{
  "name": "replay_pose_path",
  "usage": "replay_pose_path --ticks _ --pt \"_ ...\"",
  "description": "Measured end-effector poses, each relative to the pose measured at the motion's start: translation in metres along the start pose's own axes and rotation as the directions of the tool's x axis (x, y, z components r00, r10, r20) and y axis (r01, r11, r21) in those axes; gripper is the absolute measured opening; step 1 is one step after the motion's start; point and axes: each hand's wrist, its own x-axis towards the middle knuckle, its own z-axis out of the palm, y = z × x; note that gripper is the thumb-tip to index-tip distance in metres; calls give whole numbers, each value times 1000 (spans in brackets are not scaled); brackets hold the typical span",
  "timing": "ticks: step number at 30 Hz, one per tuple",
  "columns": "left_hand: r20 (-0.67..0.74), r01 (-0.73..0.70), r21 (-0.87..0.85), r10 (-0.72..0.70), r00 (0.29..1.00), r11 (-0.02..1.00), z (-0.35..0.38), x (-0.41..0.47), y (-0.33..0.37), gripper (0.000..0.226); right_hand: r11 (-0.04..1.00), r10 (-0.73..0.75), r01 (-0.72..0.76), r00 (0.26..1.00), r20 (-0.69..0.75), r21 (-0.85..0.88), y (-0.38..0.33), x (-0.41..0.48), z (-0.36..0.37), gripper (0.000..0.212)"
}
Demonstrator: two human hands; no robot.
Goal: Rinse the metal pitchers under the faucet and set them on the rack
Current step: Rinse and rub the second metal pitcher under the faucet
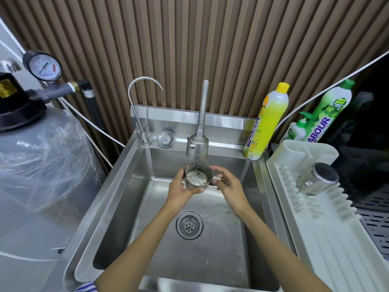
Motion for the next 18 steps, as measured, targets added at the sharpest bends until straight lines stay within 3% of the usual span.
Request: replay_pose_path --ticks 5,11,13,16,18 --pt "-18 -224 211 233 972 951 -8 -2 13 84 994 50 -50 999 5 93 3 -2 14 39" --pt "-73 -166 460 224 972 872 -18 -10 26 78 980 79 -91 994 76 176 1 2 22 36" --pt "-102 -74 500 143 984 863 -18 -14 27 69 986 128 -135 989 72 96 -2 3 18 34" --pt "-122 66 515 -2 992 854 -13 -19 21 66 970 173 -162 984 46 -183 -8 6 7 32" --pt "-128 143 420 -98 987 896 -7 -23 15 59 922 152 -125 987 44 -367 -13 7 -1 28"
